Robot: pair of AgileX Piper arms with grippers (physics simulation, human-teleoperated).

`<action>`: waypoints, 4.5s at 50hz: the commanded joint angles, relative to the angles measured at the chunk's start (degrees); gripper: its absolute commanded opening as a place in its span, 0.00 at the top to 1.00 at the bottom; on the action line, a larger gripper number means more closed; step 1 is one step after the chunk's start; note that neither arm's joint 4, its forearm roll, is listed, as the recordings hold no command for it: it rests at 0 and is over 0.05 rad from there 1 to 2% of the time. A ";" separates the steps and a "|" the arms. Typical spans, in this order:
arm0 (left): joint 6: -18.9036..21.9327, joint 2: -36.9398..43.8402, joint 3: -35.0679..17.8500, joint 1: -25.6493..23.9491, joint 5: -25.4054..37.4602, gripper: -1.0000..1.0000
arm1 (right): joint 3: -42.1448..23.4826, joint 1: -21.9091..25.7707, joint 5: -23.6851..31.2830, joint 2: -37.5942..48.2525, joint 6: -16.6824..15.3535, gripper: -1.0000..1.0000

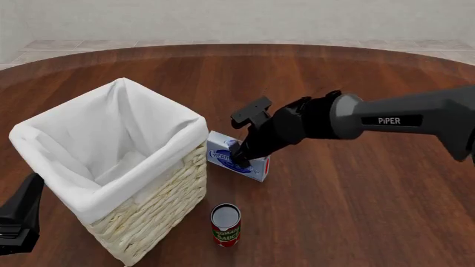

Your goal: Pick up the cream cheese box, and put it in the basket.

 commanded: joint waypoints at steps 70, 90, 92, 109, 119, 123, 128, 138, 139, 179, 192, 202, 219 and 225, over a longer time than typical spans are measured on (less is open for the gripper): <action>-0.02 0.00 0.01 -0.08 0.00 0.00 | 2.92 -4.38 -2.40 -8.02 -4.79 1.00; -0.02 0.00 0.01 -0.08 0.00 0.00 | 2.41 -6.31 -1.87 -15.38 -6.60 1.00; -0.02 0.00 0.01 -0.08 0.00 0.00 | 2.40 -5.90 -1.65 -16.12 -6.38 1.00; -0.02 0.00 0.01 -0.08 0.00 0.00 | 2.29 -3.89 -1.36 -23.05 -6.17 1.00; -0.02 0.00 0.01 -0.08 0.00 0.00 | 3.84 -3.37 -3.04 -27.06 -8.37 1.00; -0.02 0.00 0.01 -0.08 0.00 0.00 | 3.89 -3.63 -2.99 -27.74 -9.05 1.00; -0.02 0.00 0.01 -0.08 0.00 0.00 | 4.15 -2.02 -3.20 -29.52 -8.61 1.00; -0.02 0.00 0.01 -0.08 0.00 0.00 | 4.56 -0.37 -4.40 -32.62 -9.24 1.00; -0.02 0.00 0.01 -0.08 0.00 0.00 | 4.40 0.19 -4.18 -32.81 -8.76 1.00; -0.02 0.00 0.01 -0.08 0.00 0.00 | 3.00 9.95 -7.93 -37.79 -5.87 1.00; -0.02 0.00 0.01 -0.08 0.00 0.00 | 3.05 12.31 -10.14 -37.61 -4.83 1.00; -0.02 0.00 0.01 -0.08 0.00 0.00 | 2.81 14.54 -12.45 -36.49 -3.85 1.00; -0.02 0.00 0.01 -0.08 0.00 0.00 | 4.88 16.31 -18.56 -35.10 -1.02 1.00; -0.02 0.00 0.01 -0.08 0.00 0.00 | 4.95 16.59 -19.98 -33.32 -1.76 1.00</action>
